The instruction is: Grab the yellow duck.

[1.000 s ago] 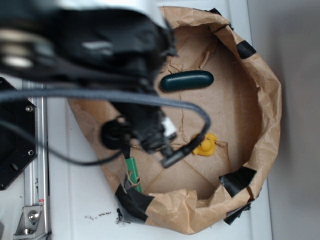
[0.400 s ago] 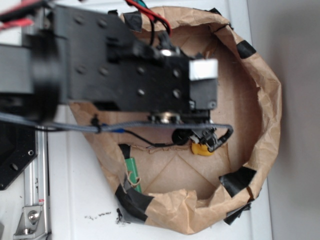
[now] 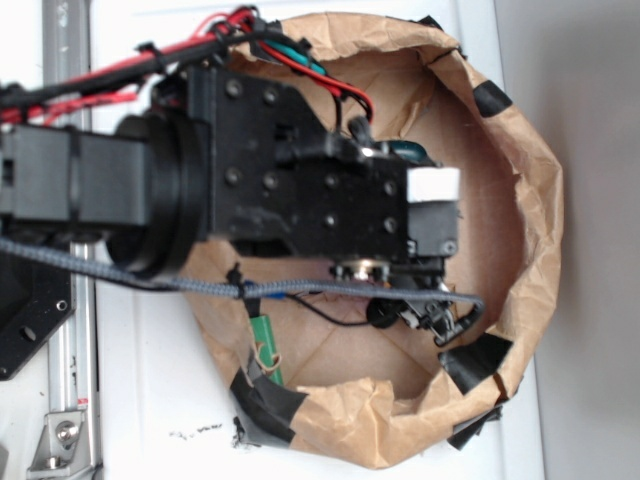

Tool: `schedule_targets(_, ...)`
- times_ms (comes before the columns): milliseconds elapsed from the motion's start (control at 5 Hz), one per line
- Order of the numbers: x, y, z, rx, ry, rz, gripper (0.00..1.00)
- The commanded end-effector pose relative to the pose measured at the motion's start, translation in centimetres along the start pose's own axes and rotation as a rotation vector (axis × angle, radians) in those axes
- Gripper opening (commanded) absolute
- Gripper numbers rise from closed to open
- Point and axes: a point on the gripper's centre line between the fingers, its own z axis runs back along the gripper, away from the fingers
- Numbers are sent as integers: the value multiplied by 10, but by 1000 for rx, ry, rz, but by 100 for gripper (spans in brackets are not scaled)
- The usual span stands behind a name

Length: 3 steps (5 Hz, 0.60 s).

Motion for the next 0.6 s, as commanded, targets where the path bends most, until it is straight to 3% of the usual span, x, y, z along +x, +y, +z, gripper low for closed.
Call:
schedule_targets(0,9,-3,-10,47,-13,-28,100)
schedule_targets(400,8,-5,-18,48,9,-55,100)
